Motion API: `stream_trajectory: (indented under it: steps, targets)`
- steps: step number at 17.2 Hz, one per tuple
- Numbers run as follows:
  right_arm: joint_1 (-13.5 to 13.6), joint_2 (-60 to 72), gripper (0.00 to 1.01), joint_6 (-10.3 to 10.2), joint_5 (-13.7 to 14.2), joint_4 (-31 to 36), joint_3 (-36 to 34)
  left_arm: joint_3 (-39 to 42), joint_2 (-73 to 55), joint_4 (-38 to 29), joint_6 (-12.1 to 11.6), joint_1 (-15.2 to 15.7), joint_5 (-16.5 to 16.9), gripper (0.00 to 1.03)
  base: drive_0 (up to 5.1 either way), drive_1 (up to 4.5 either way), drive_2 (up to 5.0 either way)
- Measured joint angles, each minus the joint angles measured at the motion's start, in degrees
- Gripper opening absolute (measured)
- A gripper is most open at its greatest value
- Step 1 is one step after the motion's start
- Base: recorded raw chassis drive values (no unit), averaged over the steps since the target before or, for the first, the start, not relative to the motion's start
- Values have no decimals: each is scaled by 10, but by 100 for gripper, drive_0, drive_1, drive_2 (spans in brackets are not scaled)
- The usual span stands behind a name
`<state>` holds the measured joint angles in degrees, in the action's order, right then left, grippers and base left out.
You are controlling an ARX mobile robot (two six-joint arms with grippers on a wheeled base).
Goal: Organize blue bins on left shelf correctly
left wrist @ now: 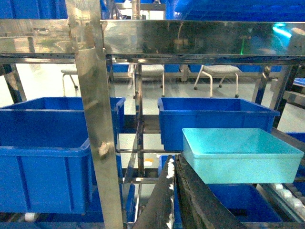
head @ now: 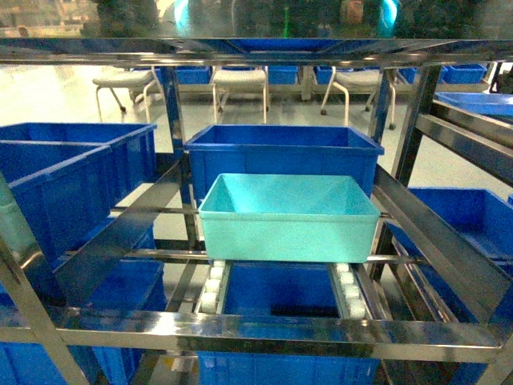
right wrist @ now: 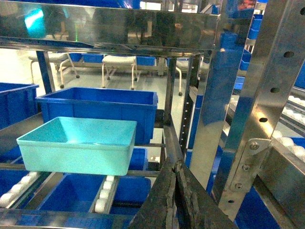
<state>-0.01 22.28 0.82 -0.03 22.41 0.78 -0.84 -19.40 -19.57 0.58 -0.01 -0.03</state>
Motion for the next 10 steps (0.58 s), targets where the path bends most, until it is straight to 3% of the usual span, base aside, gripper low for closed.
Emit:
stream_trajectory:
  steps: [10]
  targets:
    - [0,-105,2,0,0,-105,0,0,92,93,0,0,0,2,0,0,0]
